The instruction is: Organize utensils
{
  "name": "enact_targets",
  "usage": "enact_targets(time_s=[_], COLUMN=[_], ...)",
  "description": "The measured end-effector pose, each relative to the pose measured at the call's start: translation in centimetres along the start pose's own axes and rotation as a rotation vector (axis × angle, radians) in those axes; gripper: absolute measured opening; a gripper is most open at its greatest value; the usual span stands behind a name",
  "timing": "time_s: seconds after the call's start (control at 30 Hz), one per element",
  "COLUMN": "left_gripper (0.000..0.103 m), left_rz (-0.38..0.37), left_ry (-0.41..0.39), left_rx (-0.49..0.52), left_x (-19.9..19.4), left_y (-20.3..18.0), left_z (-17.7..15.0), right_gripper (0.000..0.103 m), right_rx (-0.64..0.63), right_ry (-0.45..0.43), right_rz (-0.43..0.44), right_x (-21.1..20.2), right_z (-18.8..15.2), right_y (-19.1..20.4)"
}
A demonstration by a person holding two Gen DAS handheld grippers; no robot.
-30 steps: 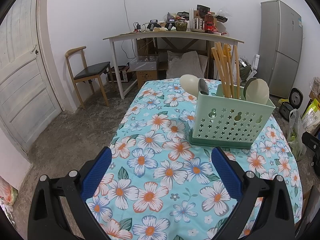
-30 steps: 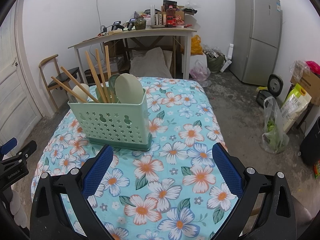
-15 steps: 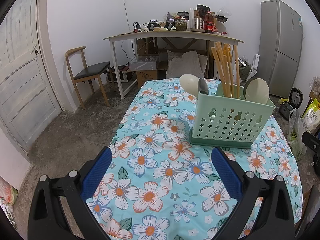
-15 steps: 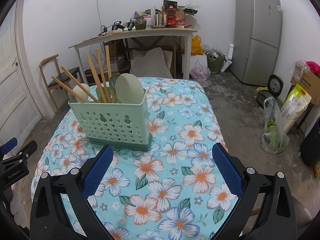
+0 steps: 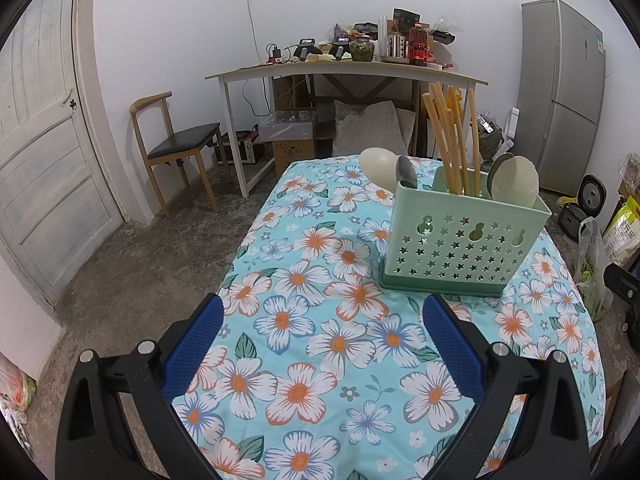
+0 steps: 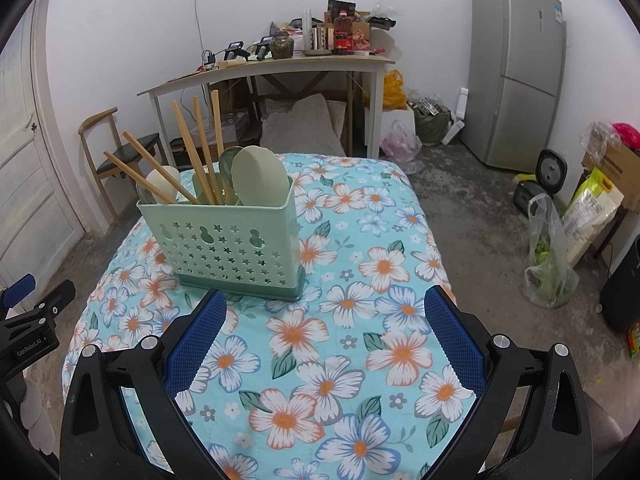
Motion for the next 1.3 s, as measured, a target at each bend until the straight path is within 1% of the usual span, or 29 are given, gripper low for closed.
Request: enact_targets(time_s=[1.3], left_gripper=[0.098], left_rz=[-0.003], left_ry=[-0.004], left_rx=[0.001], left_x=[0.05], left_y=[-0.21], left_z=[-0.04], right_gripper=[0.095], right_rx=[-0.001], right_ry=[-0.003], right_rz=[-0.001], right_x=[-0.05], right_z=[0.20], right_y=[0.28])
Point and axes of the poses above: each gripper's, at about its wrist camera, not at the fingertips, and x roughly the way its jaws point, y to its left, z to its top, the point moved 8 cm from there along x, roughly the way its jaws point, and after that the axes turned 5 degrees about -y, right-handed, at the moved point
